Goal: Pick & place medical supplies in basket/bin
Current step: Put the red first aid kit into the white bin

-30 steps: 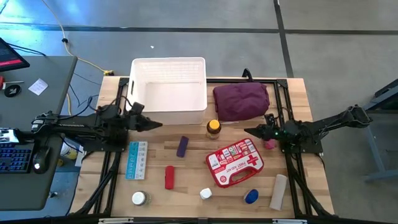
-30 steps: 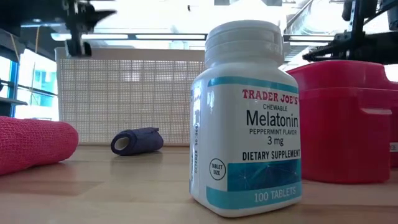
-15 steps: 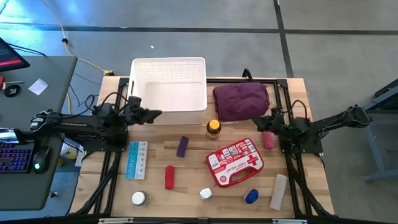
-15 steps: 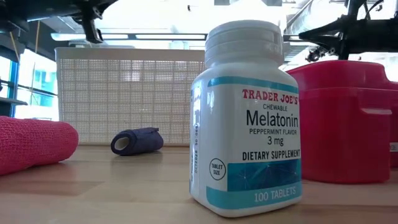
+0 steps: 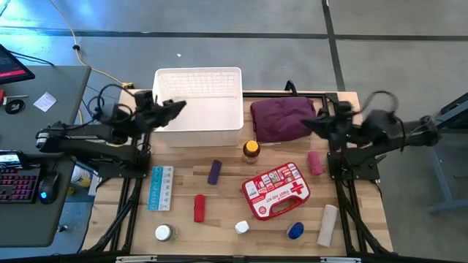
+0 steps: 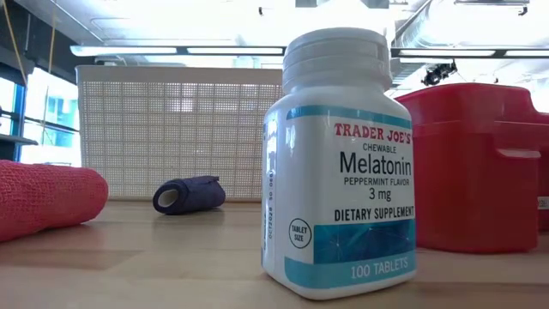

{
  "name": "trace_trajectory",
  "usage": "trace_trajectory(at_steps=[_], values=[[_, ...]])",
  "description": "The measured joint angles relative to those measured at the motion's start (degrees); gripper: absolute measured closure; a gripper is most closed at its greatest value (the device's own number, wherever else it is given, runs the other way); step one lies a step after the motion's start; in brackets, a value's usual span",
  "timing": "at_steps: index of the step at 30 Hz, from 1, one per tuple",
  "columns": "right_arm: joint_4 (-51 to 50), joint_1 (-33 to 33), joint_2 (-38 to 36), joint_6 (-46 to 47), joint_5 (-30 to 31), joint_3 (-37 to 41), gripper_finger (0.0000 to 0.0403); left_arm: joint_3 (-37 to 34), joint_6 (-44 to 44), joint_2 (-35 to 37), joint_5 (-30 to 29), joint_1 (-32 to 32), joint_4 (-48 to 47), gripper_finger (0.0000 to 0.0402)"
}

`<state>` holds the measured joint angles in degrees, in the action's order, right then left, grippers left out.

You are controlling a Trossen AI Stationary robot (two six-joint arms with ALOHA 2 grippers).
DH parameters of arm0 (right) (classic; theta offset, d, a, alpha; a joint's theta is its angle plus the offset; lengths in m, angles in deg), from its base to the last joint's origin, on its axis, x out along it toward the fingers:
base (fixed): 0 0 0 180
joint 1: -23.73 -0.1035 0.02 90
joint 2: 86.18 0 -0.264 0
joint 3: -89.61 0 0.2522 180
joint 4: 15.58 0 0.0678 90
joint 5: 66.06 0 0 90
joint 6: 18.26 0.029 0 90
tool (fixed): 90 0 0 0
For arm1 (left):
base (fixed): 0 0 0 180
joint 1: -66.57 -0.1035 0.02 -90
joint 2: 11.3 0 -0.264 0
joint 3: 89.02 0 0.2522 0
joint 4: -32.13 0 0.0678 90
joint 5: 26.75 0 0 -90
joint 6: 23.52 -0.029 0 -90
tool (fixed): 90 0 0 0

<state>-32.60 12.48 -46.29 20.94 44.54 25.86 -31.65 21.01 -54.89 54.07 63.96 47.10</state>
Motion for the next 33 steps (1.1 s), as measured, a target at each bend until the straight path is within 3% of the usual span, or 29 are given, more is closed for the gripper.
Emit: trace_trajectory(at_steps=[5,9,12,15,20,23,30,33], values=[[-31.9,-0.1,15.6,-4.5,-11.6,-21.7,0.0402,16.9,-6.7,-6.9,6.8,0.0,-26.9,0.0277],[-46.2,-2.1,26.3,-5.3,-20.7,-33.2,0.0402,29.0,-9.3,-12.1,13.2,0.0,-48.1,0.0277],[-51.3,-4.2,33.2,-8.2,-25.9,-37.9,0.0402,35.6,-12.2,-14.7,16.5,0.0,-60.5,0.0277],[-54.0,-6.5,38.5,-10.6,-32.5,-39.1,0.0402,38.8,-14.4,-15.7,16.8,0.0,-65.6,0.0277],[-58.5,-10.6,45.9,-15.0,-42.8,-39.1,0.0376,39.0,-13.1,-15.3,16.2,0.0,-65.4,0.0277],[-59.9,-12.8,48.7,-18.4,-42.1,-39.1,0.033,39.0,-12.8,-14.9,14.2,0.0,-64.8,0.0277],[-64.5,-15.1,52.3,-21.3,-24.6,-39.1,0.0219,38.9,-9.1,-16.1,5.8,0.4,-61.0,0.0277],[-63.4,-15.2,53.5,-21.6,-22.9,-39.1,0.0179,38.9,-9.1,-17.5,4.9,1.3,-58.9,0.0277]])
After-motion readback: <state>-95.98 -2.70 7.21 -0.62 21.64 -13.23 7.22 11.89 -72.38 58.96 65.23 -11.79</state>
